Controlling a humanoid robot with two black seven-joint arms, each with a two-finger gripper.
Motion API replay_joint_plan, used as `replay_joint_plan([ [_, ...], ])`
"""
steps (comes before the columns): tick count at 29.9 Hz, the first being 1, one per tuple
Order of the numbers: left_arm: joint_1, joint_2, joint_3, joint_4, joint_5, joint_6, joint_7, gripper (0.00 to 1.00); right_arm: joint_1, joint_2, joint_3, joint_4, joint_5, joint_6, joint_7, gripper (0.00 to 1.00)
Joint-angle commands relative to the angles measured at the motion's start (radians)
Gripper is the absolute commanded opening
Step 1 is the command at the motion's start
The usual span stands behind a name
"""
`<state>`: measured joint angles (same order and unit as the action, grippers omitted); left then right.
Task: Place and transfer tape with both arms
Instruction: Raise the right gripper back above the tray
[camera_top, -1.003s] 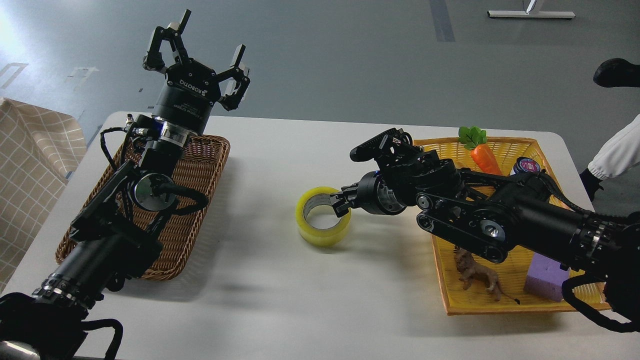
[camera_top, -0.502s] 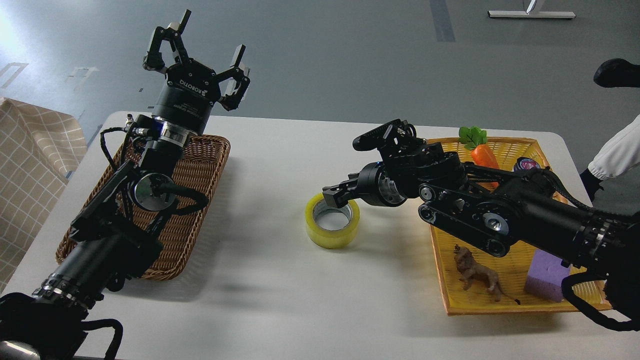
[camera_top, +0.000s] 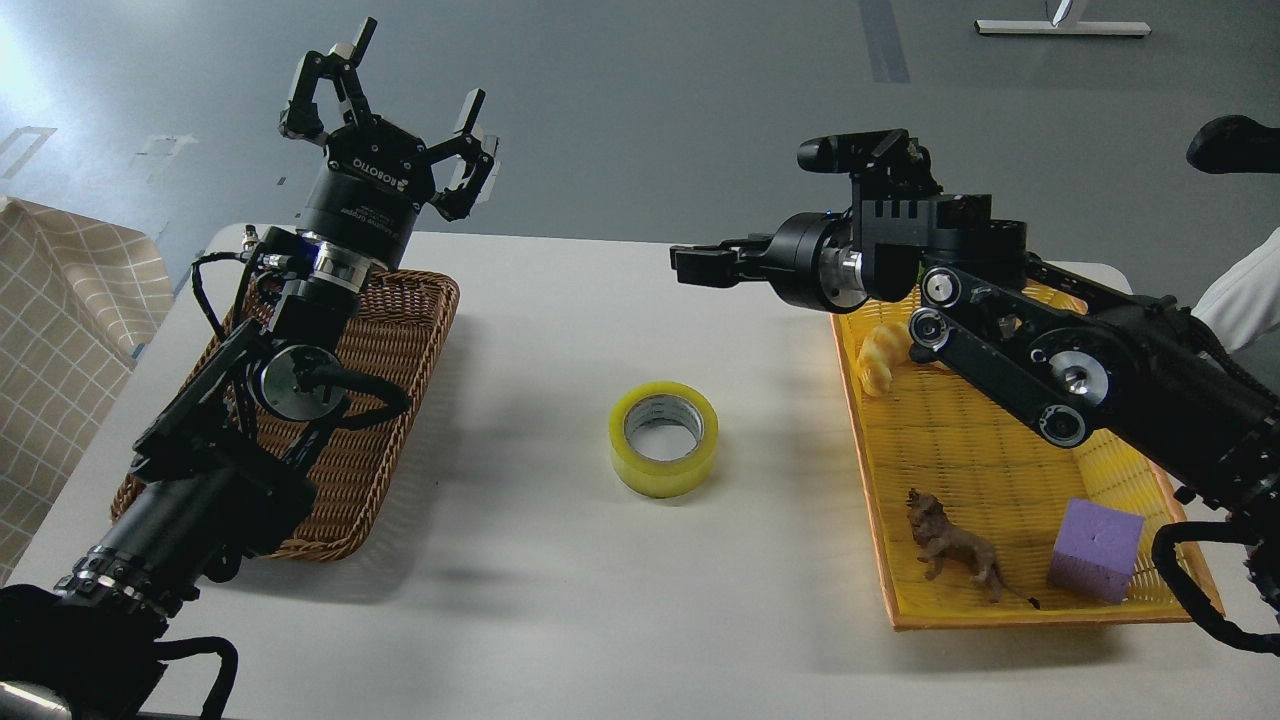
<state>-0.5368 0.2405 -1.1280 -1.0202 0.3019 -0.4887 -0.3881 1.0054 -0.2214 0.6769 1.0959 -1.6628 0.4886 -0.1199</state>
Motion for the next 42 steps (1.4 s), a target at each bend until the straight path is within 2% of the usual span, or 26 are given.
replay_joint_plan([
  [1,-0.002,0.006,-0.001,-0.001,0.003,0.000,0.000,0.98,-0.065,-0.050,0.204,0.091,0.014,0.000,0.011,0.98],
  [6,-0.003,0.003,0.004,-0.001,0.006,0.000,0.000,0.98,-0.215,-0.043,0.542,0.124,0.116,0.000,0.016,0.98],
  [7,-0.003,0.003,0.004,-0.001,0.006,0.000,0.000,0.98,-0.215,-0.042,0.543,0.124,0.117,0.000,0.016,0.98],
  [9,-0.003,0.003,0.004,-0.003,0.008,0.000,0.000,0.98,-0.287,-0.015,0.706,0.114,0.219,0.000,0.016,0.98],
  [12,-0.006,0.002,0.005,-0.006,0.008,0.000,0.002,0.98,-0.352,0.039,0.835,0.108,0.400,0.000,0.016,0.98],
  [23,-0.017,0.006,0.008,-0.012,0.057,0.000,0.000,0.98,-0.387,0.060,0.950,0.108,1.027,-0.014,0.017,0.98],
  [26,-0.017,0.017,0.008,-0.012,0.069,0.000,0.000,0.98,-0.393,0.129,0.989,0.108,1.089,-0.059,0.014,0.98],
  [29,-0.017,0.032,0.010,-0.012,0.101,0.000,0.000,0.98,-0.438,0.189,0.998,0.113,1.100,-0.055,0.005,0.98],
  [34,-0.020,0.055,0.004,-0.027,0.212,0.000,-0.003,0.98,-0.484,0.194,0.989,0.116,1.153,-0.022,0.005,0.98],
  [36,-0.018,0.091,0.005,-0.078,0.305,0.000,-0.003,0.98,-0.495,0.192,0.983,0.113,1.233,0.000,0.003,0.98],
  [42,-0.014,0.164,0.014,-0.225,0.532,0.001,-0.002,0.98,-0.511,0.192,0.984,0.116,1.252,0.000,0.006,0.99],
])
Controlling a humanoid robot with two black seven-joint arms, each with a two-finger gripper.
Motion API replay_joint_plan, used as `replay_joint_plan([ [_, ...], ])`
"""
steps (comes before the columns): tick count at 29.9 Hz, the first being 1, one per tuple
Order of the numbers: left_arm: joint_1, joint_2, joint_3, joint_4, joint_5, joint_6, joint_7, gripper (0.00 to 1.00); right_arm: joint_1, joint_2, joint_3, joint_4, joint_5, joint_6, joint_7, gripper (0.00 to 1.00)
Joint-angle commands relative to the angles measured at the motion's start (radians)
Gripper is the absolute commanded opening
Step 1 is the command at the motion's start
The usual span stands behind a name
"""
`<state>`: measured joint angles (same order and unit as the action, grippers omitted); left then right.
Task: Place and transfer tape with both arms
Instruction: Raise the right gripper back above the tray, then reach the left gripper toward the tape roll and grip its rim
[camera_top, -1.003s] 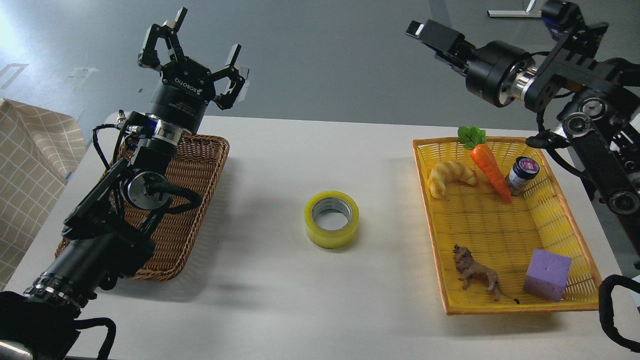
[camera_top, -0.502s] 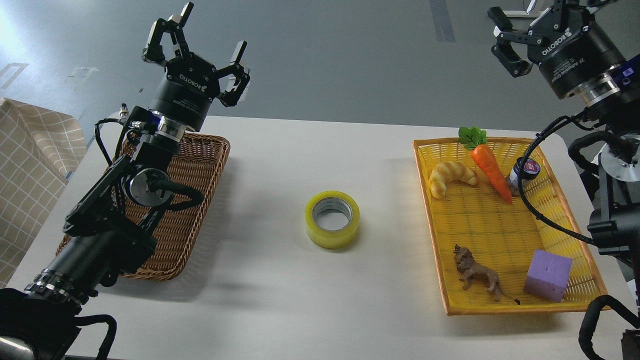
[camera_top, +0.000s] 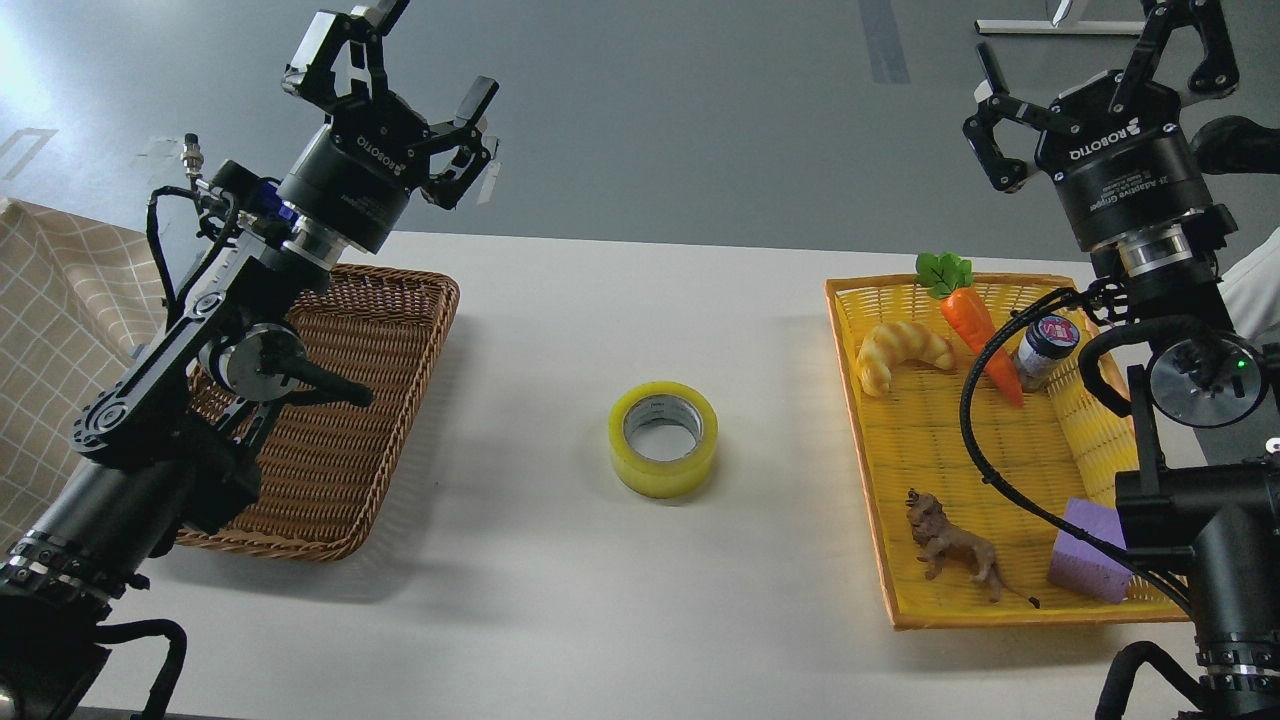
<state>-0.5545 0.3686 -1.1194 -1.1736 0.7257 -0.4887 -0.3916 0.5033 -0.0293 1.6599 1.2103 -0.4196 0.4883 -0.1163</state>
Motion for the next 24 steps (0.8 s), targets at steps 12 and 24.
replay_joint_plan([
  [12,0.011,0.154,0.070,-0.241,0.516,0.167,0.016,0.98,-0.031,-0.001,0.003,0.003,0.010,0.000,0.004,0.99],
  [24,0.001,0.219,0.222,-0.281,0.911,0.170,0.076,0.98,-0.071,-0.006,0.011,-0.003,0.015,0.000,0.004,0.99],
])
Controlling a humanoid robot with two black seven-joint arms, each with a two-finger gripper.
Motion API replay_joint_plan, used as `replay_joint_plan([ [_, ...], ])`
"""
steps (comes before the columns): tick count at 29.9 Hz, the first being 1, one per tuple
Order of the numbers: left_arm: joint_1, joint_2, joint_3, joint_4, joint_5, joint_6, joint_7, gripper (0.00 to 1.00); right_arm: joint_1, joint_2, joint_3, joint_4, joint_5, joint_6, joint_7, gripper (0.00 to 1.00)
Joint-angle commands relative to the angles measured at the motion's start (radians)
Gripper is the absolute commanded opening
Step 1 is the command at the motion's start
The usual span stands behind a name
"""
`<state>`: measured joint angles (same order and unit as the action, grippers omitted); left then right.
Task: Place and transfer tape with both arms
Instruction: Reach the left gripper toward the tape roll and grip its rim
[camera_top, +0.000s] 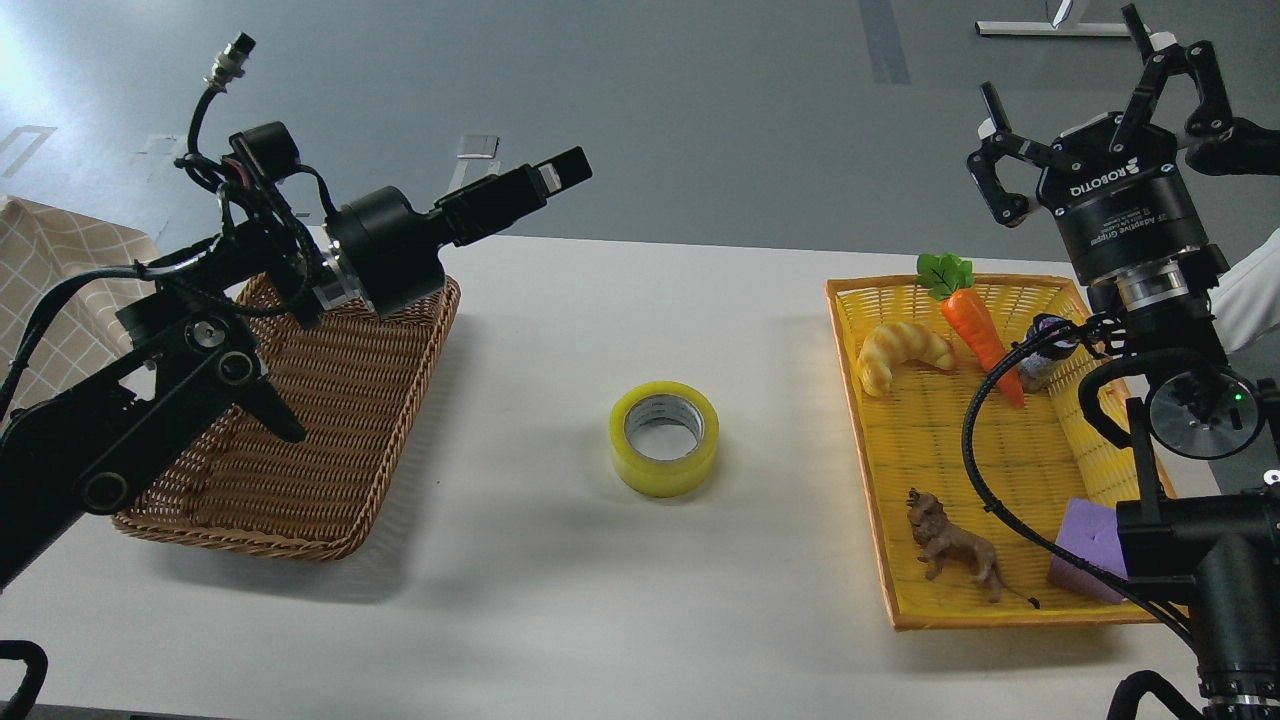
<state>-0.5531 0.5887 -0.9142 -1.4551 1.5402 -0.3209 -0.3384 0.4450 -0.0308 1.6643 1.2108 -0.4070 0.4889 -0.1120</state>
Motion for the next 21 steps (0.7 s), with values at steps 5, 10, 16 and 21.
replay_joint_plan([
  [5,-0.004,-0.006,0.037,0.001,0.225,0.000,0.084,0.98,-0.048,-0.017,0.017,-0.005,0.007,0.000,0.006,0.99],
  [10,-0.019,-0.009,0.107,-0.005,0.371,0.000,0.148,0.98,-0.084,-0.026,0.026,-0.005,0.007,0.000,0.009,0.99],
  [16,-0.079,-0.007,0.237,-0.031,0.540,-0.006,0.216,0.98,-0.132,-0.026,0.043,-0.004,0.007,0.000,0.009,0.99],
  [21,-0.146,-0.010,0.369,-0.036,0.581,-0.023,0.242,0.98,-0.150,-0.026,0.043,-0.004,0.007,0.000,0.009,0.99],
])
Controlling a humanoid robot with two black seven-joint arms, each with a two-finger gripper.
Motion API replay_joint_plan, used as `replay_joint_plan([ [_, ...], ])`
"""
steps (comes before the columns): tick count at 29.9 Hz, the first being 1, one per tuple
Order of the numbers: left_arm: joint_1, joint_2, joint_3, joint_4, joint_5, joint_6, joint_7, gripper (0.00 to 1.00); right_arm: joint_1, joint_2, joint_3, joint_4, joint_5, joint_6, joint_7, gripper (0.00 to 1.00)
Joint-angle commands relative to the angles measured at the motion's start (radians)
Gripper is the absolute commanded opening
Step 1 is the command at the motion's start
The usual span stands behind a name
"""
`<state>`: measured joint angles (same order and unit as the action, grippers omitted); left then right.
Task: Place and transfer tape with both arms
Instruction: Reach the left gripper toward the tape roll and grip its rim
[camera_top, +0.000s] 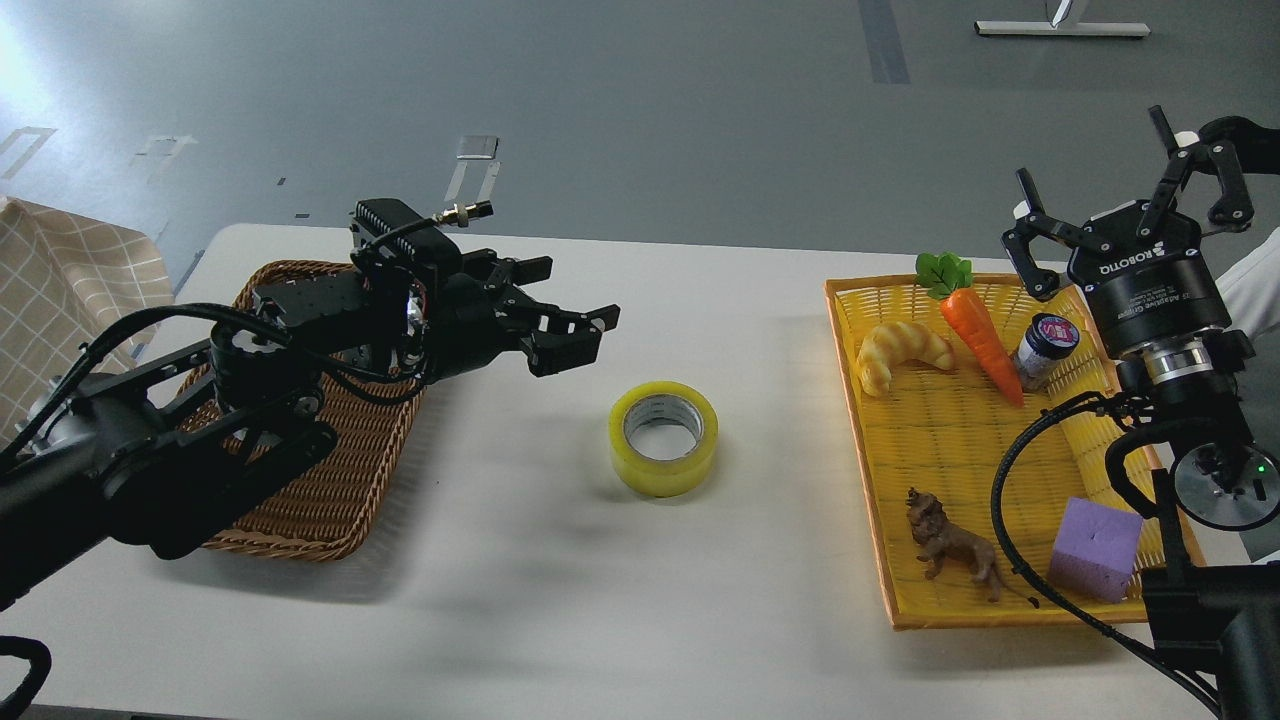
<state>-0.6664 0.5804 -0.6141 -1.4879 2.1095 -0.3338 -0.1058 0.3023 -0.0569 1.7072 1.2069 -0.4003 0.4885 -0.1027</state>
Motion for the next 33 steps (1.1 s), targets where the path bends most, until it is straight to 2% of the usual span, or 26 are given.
replay_joint_plan([
  [1,-0.039,-0.002,0.080,-0.003,0.012,-0.016,0.009,0.98,-0.009,0.000,0.000,0.000,0.000,0.000,0.000,0.99],
  [7,-0.085,-0.045,0.092,-0.005,0.010,-0.125,0.031,0.96,-0.028,0.000,0.002,-0.001,0.000,0.000,0.000,0.99],
  [10,-0.087,-0.074,0.094,0.009,0.010,-0.148,0.047,0.96,-0.037,0.000,0.002,-0.001,0.000,0.000,0.000,0.99],
  [14,-0.076,-0.103,0.099,0.034,0.009,-0.155,0.075,0.96,-0.040,0.002,0.002,0.000,0.000,0.000,0.000,0.99],
  [24,-0.084,-0.206,0.099,0.169,0.004,-0.155,0.090,0.96,-0.040,0.009,0.000,-0.001,-0.002,0.000,0.000,0.99],
  [28,-0.082,-0.250,0.102,0.205,0.004,-0.155,0.155,0.96,-0.040,0.009,0.000,-0.001,-0.002,0.000,0.000,0.99],
  [33,-0.082,-0.260,0.151,0.213,0.001,-0.155,0.161,0.96,-0.042,0.009,0.000,-0.003,0.000,0.000,0.000,0.99],
])
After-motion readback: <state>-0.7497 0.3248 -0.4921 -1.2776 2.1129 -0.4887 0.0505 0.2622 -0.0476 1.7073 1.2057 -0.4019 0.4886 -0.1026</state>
